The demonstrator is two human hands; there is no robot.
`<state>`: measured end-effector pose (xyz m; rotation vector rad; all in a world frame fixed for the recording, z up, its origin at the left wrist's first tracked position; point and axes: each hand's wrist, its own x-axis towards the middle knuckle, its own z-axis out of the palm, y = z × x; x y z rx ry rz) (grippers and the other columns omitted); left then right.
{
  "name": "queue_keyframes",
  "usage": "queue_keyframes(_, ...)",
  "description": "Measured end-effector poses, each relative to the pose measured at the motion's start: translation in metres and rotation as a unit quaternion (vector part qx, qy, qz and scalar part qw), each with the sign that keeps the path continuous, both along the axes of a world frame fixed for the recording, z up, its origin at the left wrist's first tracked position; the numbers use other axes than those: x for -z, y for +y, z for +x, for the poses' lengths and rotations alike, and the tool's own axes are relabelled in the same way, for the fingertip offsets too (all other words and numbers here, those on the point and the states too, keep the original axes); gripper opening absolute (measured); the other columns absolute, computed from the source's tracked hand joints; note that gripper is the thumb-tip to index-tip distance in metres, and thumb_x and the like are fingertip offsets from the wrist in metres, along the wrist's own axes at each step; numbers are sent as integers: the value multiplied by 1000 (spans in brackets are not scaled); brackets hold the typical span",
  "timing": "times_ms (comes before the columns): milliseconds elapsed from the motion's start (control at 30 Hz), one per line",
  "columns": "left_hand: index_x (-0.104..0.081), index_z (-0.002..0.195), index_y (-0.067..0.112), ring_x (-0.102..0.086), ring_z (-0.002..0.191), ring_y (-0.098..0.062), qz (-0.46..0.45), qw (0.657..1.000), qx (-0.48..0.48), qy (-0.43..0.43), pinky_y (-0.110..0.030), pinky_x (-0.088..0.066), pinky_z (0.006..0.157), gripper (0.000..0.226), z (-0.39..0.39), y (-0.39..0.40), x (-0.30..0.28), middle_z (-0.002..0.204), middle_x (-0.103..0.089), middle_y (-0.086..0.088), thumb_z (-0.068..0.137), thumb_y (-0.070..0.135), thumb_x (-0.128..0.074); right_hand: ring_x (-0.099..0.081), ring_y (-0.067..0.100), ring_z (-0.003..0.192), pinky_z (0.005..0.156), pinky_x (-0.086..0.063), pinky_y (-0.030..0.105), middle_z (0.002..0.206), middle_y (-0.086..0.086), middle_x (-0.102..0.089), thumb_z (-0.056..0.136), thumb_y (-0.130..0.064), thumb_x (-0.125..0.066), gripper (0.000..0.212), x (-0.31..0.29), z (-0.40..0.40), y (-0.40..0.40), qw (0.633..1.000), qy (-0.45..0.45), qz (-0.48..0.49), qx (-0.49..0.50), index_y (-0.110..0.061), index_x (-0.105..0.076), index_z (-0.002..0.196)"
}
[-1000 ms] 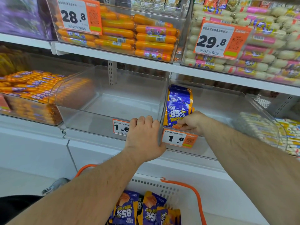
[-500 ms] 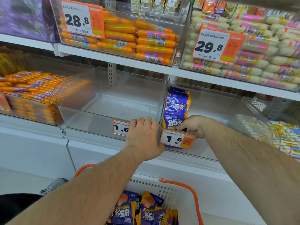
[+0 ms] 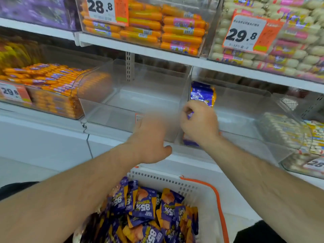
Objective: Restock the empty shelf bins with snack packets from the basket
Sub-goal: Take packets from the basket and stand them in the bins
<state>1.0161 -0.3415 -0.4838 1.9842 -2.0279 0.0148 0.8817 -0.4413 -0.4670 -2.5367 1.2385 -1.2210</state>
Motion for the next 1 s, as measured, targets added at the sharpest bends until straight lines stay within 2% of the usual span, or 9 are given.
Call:
queue_keyframes(100,-38,141,28,-25,134,-27,197,980,22,-20,-42,-25,108,60,20,20,17,143,-32,-2,87,46,-57,-58,21,70,62,-46,31,72,1,-63,76,-19,-58,8,40,17,26,995,-2,7,-102,-14,-63,72)
queue_keyframes(233,-47,135,25,-48,120,-24,408,912,43,-5,-39,-41,99,46,38,33,43,135,-49,-3,94,45,-51,-59,22,81,73,-50,36,87,5,-66,86,-13,-64,6,103,30,44,947,173,234,-135,-9,-68,86)
queue_keyframes(333,-55,101,17,-50,81,-23,456,887,68,9,-34,-39,75,29,44,31,51,94,-54,-4,97,45,-48,-59,24,79,67,-47,35,88,10,-65,89,-20,-61,15,161,32,49,850,374,348,-131,-6,-67,91)
queue_keyframes(433,-52,115,19,-53,99,-24,442,894,61,41,-35,-42,90,34,49,25,51,113,-53,-2,96,47,-48,-54,22,73,62,-47,38,82,6,-57,84,-32,-68,22,219,29,62,794,474,358,-132,-15,-55,81)
queue_keyframes(533,-39,100,19,-37,87,-20,432,898,67,41,-31,-34,71,25,49,20,56,101,-40,-3,97,42,-48,-41,31,131,103,-40,42,150,11,-37,72,-64,-72,93,261,27,78,760,530,359,-111,-14,-38,143)
queue_keyframes(600,-35,99,20,-31,88,-18,446,892,66,37,-30,-27,63,22,47,16,59,100,-34,-3,97,39,-47,-21,33,146,115,-25,48,163,8,-13,69,-70,-71,119,277,28,87,750,543,363,-106,-15,-12,156)
queue_keyframes(767,-38,102,23,-38,90,-19,449,891,67,33,-35,-39,80,33,47,12,57,103,-39,2,92,52,-49,-51,31,119,87,-40,40,134,10,-50,77,-57,-72,83,283,30,95,774,550,294,-114,-12,-38,138)
queue_keyframes(867,-39,100,24,-39,88,-19,441,894,69,39,-34,-37,78,36,48,11,56,102,-40,2,88,56,-50,-58,30,90,69,-39,38,112,11,-57,93,-30,-57,41,266,29,99,749,592,253,-156,-10,-45,126)
queue_keyframes(1000,-39,99,22,-37,87,-20,439,896,69,27,-35,-34,75,32,44,14,56,100,-39,1,87,51,-49,-61,31,84,69,-54,43,97,12,-61,91,-12,-50,26,226,29,95,716,630,243,-177,-9,-53,116)
